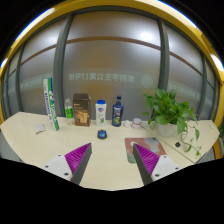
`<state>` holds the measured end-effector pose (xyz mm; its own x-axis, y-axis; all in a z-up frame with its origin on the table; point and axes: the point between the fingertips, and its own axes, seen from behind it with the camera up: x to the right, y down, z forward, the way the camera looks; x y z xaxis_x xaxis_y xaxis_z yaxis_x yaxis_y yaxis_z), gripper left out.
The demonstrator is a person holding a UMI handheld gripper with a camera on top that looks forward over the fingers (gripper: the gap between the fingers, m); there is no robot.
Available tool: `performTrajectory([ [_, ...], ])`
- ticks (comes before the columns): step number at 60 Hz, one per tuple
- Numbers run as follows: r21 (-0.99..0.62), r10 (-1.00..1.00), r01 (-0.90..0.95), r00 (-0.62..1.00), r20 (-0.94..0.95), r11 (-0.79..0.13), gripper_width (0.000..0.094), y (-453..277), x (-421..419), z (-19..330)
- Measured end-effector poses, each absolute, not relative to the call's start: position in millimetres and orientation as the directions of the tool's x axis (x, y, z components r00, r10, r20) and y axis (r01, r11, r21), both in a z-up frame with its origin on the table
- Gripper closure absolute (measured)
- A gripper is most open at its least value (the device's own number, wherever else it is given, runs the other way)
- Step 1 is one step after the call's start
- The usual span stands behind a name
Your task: Arrange mouse
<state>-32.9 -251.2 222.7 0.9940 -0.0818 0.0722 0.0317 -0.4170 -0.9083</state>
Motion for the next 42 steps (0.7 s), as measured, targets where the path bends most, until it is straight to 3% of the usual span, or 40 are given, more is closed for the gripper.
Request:
performTrajectory([
  [9, -0.885, -0.123, 0.029, 0.988, 0.097, -0.464, 0.0082, -254, -30, 205],
  [27, -0.815, -0.176, -0.003, 0.977, 0.122, -0.579, 0.0083, -245, -54, 137],
  [42, -0.783, -0.094, 0.027, 0.99, 0.108, -0.621, 0.0085, -148, -78, 92],
])
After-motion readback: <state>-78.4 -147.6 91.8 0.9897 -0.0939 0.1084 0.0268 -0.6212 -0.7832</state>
